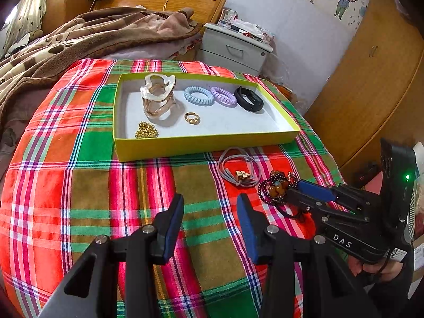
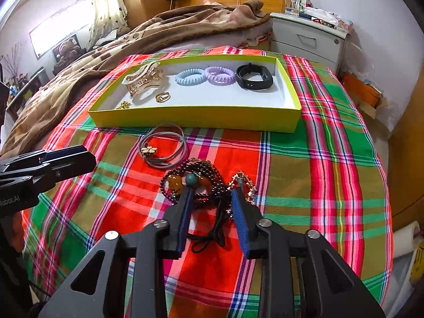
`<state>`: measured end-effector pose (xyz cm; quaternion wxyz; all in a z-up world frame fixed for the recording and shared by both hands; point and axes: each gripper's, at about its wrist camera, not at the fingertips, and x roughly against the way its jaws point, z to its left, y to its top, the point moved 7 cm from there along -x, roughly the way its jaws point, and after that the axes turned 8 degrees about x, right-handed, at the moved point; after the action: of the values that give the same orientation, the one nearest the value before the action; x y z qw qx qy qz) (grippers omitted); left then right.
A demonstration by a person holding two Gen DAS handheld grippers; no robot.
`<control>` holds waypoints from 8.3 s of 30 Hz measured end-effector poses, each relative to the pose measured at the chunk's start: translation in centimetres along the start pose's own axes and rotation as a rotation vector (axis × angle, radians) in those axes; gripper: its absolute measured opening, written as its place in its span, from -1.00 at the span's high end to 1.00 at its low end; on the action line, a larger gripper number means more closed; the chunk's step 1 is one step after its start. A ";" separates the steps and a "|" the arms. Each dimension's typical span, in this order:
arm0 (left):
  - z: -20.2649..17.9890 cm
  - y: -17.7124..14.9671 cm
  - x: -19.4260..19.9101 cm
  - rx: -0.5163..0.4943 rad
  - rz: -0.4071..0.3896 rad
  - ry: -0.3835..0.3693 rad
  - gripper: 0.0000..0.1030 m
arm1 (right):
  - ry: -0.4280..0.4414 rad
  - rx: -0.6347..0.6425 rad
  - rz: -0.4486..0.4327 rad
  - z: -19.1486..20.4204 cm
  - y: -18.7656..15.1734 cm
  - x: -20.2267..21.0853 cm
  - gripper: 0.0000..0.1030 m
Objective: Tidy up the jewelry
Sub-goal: 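Move the left tool to the grey flower hair tie while the right tool grasps the brown beaded bracelet, then grasp the grey flower hair tie with the left tool while the right tool lifts the beaded bracelet, then carry the grey tie and beaded bracelet into the box lid while both tools release, then grasp the black teal-bead hair tie with the left tool while the right tool grasps the gold ornate clip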
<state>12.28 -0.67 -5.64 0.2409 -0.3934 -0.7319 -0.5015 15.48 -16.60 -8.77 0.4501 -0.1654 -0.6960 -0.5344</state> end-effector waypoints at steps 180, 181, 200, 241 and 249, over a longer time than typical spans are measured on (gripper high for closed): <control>-4.1 10.6 -12.4 -0.053 0.091 0.122 0.53 | 0.025 -0.006 -0.057 -9.5 10.5 -6.0 0.82; -4.0 10.5 -12.3 -0.053 0.090 0.124 0.52 | 0.024 -0.003 -0.056 -9.4 10.5 -6.0 0.81; -4.8 10.0 -9.4 -0.071 0.034 0.138 0.30 | 0.000 -0.033 -0.118 -9.6 10.1 -3.0 0.69; -3.6 1.3 -0.8 -0.049 -0.039 0.092 0.19 | 0.060 -0.131 -0.074 -3.6 -1.2 1.3 0.24; -3.3 1.3 -0.9 -0.035 -0.035 0.090 0.19 | 0.001 -0.101 -0.036 -3.2 -1.4 0.3 0.25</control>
<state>13.70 -3.75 -4.38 0.2579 -0.3618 -0.7181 -0.5356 15.74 -20.11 -9.30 0.4320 -0.1751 -0.6708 -0.5768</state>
